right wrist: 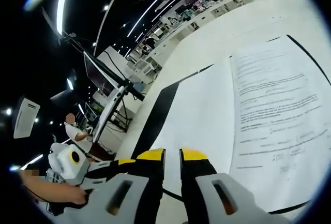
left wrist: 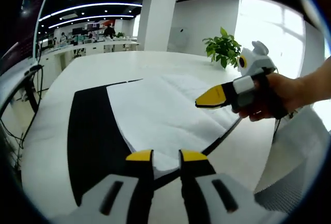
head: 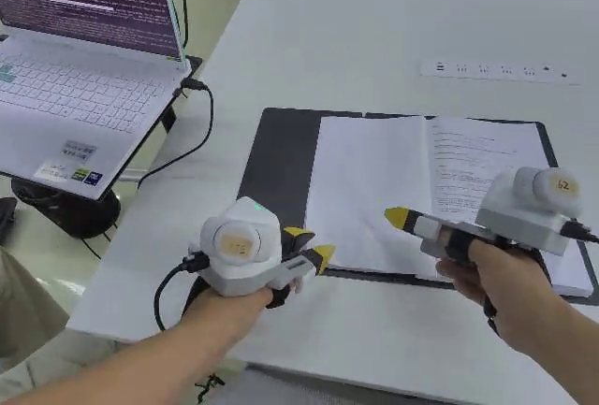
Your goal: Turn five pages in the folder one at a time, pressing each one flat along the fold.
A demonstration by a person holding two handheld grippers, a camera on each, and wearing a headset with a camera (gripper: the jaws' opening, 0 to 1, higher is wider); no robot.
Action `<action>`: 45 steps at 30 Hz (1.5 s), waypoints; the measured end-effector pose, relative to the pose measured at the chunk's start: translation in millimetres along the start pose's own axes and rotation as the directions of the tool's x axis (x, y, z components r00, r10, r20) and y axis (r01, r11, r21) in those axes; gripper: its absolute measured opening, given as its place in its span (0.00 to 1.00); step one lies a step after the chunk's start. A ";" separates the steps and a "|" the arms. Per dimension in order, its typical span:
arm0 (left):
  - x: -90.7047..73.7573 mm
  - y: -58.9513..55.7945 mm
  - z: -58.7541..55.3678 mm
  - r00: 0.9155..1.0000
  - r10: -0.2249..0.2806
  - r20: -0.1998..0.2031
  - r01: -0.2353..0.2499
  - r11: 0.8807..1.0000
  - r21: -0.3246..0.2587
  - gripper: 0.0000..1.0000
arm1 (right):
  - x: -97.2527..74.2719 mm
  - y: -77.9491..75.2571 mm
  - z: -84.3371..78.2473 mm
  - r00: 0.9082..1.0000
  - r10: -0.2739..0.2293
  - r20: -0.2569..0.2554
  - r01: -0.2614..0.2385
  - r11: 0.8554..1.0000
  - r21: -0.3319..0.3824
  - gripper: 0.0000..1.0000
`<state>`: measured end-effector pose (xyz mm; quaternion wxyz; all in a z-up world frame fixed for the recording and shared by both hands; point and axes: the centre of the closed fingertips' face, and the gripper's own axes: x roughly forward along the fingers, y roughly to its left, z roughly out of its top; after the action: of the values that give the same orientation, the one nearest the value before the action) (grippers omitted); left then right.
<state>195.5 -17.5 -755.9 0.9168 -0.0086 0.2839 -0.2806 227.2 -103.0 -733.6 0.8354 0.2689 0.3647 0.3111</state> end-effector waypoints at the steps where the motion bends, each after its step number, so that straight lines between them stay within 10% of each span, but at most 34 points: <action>1: 2.7 0.5 -1.6 1.000 0.000 -0.003 0.000 1.000 -0.002 0.17 | -2.4 -3.4 2.3 1.000 -0.010 0.004 0.010 1.000 0.010 0.09; 10: 13.8 11.2 -25.1 0.996 0.066 -0.062 -0.067 0.998 -0.014 0.09 | -7.5 -24.7 18.4 0.999 -0.030 0.015 0.029 0.999 0.037 0.09; 24: 13.2 9.2 -26.3 0.996 0.076 -0.042 -0.071 0.992 0.107 0.09 | 17.9 -66.5 45.7 1.000 -0.019 0.006 0.018 0.989 0.150 0.02; 31: 13.5 9.4 -25.9 0.996 0.075 -0.049 -0.069 0.991 0.115 0.09 | 34.9 -89.7 60.0 1.000 -0.008 0.017 0.003 0.963 0.270 0.00; 39: 14.3 10.9 -26.5 0.996 0.076 -0.044 -0.071 0.991 0.115 0.09 | 50.6 -94.8 75.9 0.998 0.038 0.054 -0.059 0.882 0.467 0.00; 45: 14.5 10.9 -26.7 0.996 0.078 -0.039 -0.073 0.991 0.113 0.09 | 61.0 -100.8 84.6 0.997 0.050 0.066 -0.076 0.858 0.509 0.00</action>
<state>196.9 -12.1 -787.6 0.9195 0.0592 0.2878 -0.2612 358.6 -144.9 -778.9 0.7327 0.5000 0.4039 0.2237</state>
